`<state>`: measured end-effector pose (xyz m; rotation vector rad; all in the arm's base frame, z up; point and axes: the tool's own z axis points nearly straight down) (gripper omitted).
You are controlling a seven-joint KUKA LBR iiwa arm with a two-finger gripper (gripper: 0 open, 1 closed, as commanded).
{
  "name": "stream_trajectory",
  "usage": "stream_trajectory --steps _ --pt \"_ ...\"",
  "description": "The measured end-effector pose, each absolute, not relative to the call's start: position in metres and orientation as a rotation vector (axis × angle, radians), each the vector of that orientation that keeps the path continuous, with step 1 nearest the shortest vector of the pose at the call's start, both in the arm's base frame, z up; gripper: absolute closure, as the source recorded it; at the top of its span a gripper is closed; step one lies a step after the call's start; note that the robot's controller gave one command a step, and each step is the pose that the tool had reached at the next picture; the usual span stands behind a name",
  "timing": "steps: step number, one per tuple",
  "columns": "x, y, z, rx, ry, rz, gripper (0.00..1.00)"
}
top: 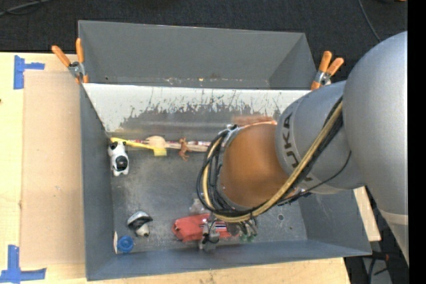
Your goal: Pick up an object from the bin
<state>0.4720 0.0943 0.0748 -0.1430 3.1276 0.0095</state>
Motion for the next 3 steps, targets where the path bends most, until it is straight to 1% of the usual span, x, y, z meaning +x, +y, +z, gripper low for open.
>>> stream_trajectory --steps 2,3 --pt "0.471 0.094 0.094 -0.14 3.133 0.009 1.0" --pt "0.468 0.094 0.113 -0.138 3.145 0.006 1.0"
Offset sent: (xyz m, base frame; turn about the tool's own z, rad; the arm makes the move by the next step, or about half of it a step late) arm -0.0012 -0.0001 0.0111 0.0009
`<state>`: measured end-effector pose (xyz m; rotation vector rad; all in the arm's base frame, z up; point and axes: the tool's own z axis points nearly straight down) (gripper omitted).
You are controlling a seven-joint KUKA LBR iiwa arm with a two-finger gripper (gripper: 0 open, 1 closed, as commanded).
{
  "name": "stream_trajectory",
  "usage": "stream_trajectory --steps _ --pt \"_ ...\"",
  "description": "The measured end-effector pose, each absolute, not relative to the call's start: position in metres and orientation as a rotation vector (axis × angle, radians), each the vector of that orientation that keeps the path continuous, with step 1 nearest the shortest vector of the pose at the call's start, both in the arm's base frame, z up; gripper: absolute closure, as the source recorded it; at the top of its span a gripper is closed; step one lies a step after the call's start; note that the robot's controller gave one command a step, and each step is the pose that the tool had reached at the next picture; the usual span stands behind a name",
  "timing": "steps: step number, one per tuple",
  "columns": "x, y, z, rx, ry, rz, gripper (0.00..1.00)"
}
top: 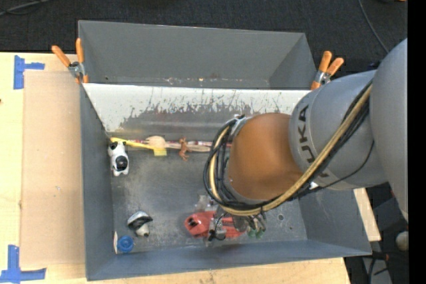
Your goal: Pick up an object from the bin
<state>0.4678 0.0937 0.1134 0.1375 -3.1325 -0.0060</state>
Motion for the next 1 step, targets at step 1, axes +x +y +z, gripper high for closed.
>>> stream_trajectory --steps 1 --pt "0.4696 0.0943 0.1509 0.138 -3.139 -0.008 1.0"
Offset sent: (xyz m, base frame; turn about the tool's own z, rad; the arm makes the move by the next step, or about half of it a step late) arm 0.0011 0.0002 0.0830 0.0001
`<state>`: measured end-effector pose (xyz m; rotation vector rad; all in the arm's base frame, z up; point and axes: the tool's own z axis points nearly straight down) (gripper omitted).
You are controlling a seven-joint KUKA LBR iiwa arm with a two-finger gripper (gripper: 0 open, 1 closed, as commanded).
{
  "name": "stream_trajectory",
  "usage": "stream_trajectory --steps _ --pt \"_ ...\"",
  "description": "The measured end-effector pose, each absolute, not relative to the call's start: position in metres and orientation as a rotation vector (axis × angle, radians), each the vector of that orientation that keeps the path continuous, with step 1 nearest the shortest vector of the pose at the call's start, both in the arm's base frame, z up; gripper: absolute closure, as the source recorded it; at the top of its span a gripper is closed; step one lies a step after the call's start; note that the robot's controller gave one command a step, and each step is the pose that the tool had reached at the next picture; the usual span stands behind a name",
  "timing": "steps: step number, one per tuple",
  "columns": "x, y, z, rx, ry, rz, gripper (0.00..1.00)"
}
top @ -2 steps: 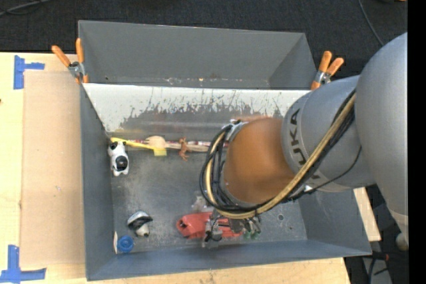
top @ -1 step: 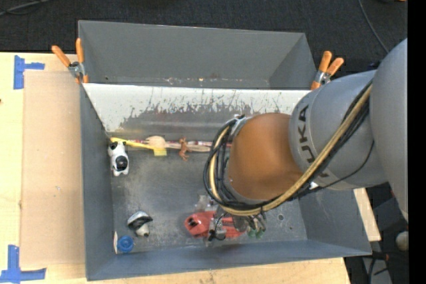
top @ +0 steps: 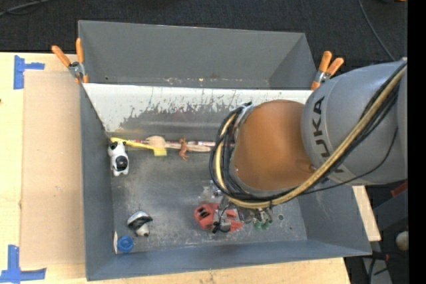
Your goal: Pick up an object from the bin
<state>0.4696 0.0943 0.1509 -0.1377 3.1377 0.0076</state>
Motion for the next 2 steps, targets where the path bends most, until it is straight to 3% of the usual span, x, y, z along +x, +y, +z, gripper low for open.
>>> stream_trajectory --steps 2 --pt "0.469 0.095 0.195 -0.135 3.139 0.007 1.0"
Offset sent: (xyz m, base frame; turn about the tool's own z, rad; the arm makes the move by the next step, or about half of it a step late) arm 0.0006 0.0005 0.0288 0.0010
